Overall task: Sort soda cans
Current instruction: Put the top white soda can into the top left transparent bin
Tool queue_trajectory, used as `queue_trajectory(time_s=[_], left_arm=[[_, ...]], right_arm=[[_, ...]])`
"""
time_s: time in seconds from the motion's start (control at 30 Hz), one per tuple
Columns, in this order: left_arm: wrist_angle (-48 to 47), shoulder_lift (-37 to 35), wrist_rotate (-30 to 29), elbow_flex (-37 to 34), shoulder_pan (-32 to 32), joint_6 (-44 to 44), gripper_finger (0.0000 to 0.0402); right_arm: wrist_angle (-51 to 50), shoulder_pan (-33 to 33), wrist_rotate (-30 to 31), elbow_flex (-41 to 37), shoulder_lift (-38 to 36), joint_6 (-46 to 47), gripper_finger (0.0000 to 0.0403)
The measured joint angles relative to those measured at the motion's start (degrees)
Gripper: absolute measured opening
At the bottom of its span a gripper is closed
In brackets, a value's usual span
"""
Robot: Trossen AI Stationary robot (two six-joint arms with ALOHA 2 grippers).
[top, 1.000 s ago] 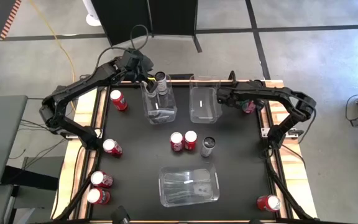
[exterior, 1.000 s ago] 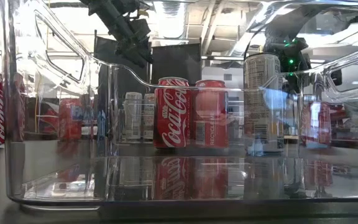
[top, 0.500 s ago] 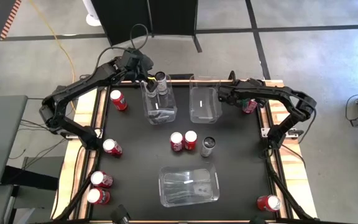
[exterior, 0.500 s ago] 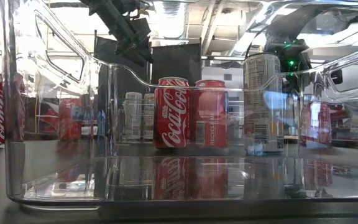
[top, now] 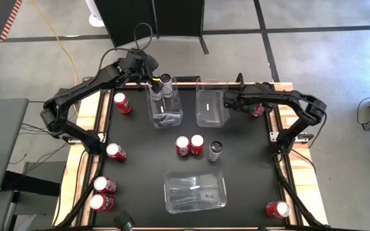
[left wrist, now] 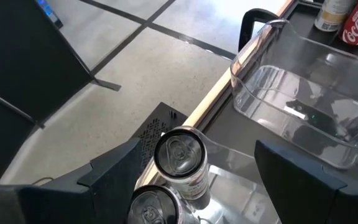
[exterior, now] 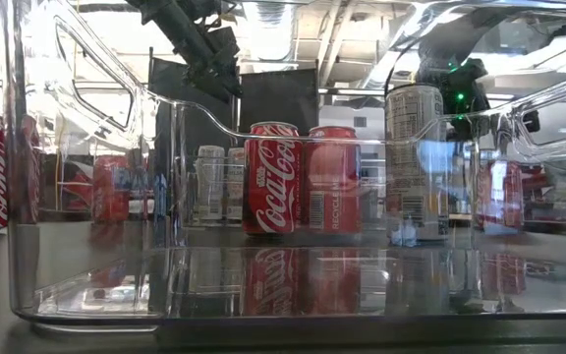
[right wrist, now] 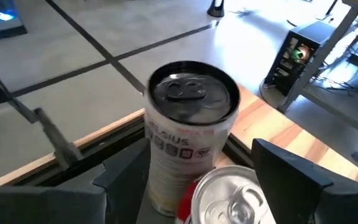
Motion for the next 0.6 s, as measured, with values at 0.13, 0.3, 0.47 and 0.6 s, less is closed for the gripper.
queue_trajectory(time_s=[0.13, 0.3, 0.47, 0.6], left_arm=[[-0.14, 0.00, 0.01, 0.01, 0.17, 1.07, 0.0309], [-0.17, 0.00, 0.02, 0.02, 0.17, 1.95, 0.0309], [-0.18, 0.01, 0.02, 0.00, 0.17, 1.96, 0.0309], [-0.18, 0.00, 0.02, 0.02, 0.17, 2.33, 0.0309]], right_arm=[[0.06, -0.85, -5.79, 0.00, 0.00, -4.10, 0.0296], [-0.27, -1.11, -8.35, 0.00, 0.00, -7.42, 0.0296], [0.01, -0.75, -5.38, 0.00, 0.00, -5.76, 0.0296], [1.97, -2.01, -5.08, 0.00, 0.00, -10.39, 0.0296]])
